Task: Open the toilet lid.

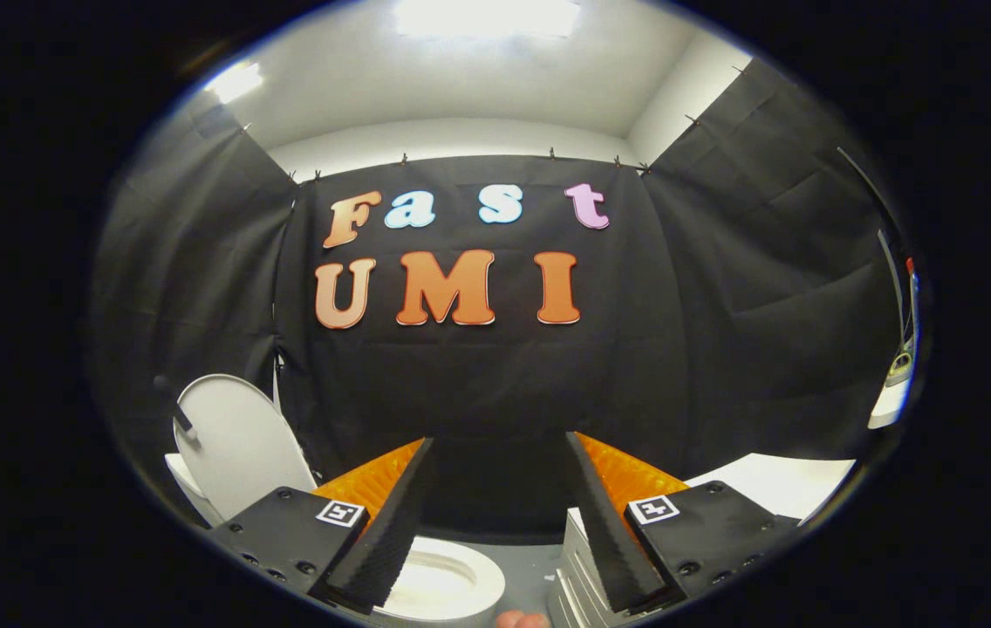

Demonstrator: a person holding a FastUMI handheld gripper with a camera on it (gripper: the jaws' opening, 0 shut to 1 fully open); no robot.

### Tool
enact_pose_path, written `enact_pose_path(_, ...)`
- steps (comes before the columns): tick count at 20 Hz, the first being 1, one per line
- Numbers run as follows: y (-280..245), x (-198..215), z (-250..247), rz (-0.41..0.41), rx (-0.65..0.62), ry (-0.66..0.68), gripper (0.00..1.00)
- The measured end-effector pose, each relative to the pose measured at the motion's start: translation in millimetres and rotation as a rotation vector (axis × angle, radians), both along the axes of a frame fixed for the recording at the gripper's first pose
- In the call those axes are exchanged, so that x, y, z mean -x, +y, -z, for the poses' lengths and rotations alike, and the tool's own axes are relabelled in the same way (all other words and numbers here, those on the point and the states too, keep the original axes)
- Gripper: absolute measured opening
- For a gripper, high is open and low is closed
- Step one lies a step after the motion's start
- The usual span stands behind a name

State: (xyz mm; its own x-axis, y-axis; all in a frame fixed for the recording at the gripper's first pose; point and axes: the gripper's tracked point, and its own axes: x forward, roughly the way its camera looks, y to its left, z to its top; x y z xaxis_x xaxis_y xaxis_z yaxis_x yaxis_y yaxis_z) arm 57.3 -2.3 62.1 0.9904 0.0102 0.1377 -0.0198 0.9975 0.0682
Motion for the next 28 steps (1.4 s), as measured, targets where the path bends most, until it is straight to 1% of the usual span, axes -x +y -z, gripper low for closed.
enact_pose_path(3, 6, 11, 26, -0.029, 0.005, 0.045, 0.94)
enact_pose_path(7, 12, 24, 44, -0.022, -0.045, 0.033, 0.94)
enact_pose_path(10, 8, 28, 67, 0.018, -0.059, 0.047, 0.94)
enact_pose_path(13, 0, 29, 73, 0.059, -0.031, 0.042, 0.94)
enact_pose_path(17, -11, 27, 84, 0.09, -0.033, 0.059, 0.95)
enact_pose_path(21, -17, 27, 89, 0.121, 0.023, 0.069, 0.94)
enact_pose_path(24, -5, 28, 95, 0.103, 0.073, 0.088, 0.94)
enact_pose_path(28, 3, 27, 103, 0.084, 0.086, 0.105, 0.95)
